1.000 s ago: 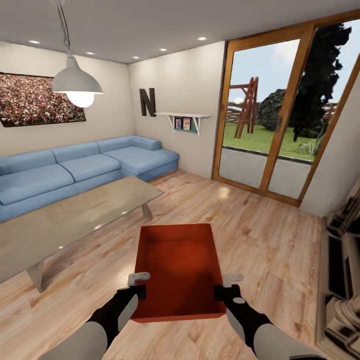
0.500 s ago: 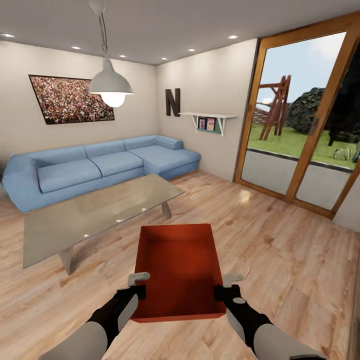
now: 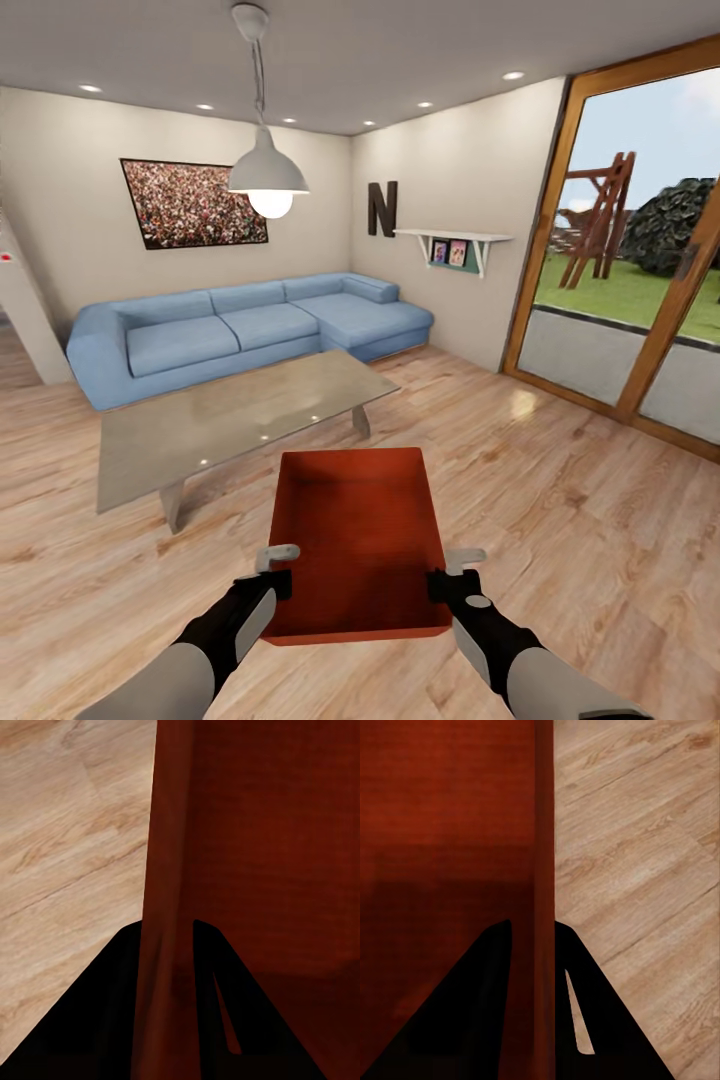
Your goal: Move the two storage containers from the living room to the garage. In the garage, place one container on the floor and stack the other container on top of it (either order is fine).
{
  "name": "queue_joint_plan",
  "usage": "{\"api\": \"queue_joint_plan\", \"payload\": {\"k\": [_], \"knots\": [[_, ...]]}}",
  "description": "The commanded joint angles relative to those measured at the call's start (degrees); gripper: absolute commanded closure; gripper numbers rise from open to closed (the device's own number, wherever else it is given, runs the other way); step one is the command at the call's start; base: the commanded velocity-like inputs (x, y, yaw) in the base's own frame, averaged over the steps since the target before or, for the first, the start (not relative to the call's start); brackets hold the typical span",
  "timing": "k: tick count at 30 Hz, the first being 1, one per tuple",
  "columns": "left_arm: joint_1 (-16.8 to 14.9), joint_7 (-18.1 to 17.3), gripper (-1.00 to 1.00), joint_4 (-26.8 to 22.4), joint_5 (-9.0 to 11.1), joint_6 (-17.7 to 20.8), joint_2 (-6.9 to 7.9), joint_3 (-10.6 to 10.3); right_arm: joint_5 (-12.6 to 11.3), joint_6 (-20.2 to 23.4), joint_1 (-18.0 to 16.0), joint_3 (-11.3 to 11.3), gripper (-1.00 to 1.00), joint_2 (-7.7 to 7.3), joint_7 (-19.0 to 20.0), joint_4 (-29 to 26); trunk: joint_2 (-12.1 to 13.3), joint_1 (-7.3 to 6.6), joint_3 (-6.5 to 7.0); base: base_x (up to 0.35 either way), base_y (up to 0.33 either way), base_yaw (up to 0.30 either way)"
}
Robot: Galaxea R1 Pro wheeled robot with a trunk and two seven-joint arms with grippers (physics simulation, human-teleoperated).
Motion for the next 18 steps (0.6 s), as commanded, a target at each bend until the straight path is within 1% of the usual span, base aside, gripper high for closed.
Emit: {"api": "queue_joint_plan", "payload": {"k": [1, 6, 8, 18], "knots": [[-0.1, 2.1, 1.00, -0.3, -1.4, -1.6, 0.96, 1.7, 0.3, -0.2, 0.0, -0.6, 1.00, -0.12, -0.4, 0.2, -0.1, 0.01, -0.07, 0.000, 0.000, 0.049], [-0.1, 2.1, 1.00, -0.3, -1.4, -1.6, 0.91, 1.7, 0.3, -0.1, 0.0, -0.6, 1.00, -0.07, -0.4, 0.3, -0.1, 0.01, -0.06, 0.000, 0.000, 0.013], [-0.1, 2.1, 1.00, -0.3, -1.4, -1.6, 0.91, 1.7, 0.3, -0.1, 0.0, -0.6, 1.00, -0.05, -0.4, 0.3, -0.1, 0.01, -0.02, 0.000, 0.000, 0.092], [-0.1, 2.1, 1.00, -0.3, -1.4, -1.6, 0.92, 1.7, 0.3, -0.2, 0.0, -0.6, 1.00, -0.05, -0.5, 0.3, -0.1, 0.01, 0.43, 0.000, 0.000, 0.224]]}}
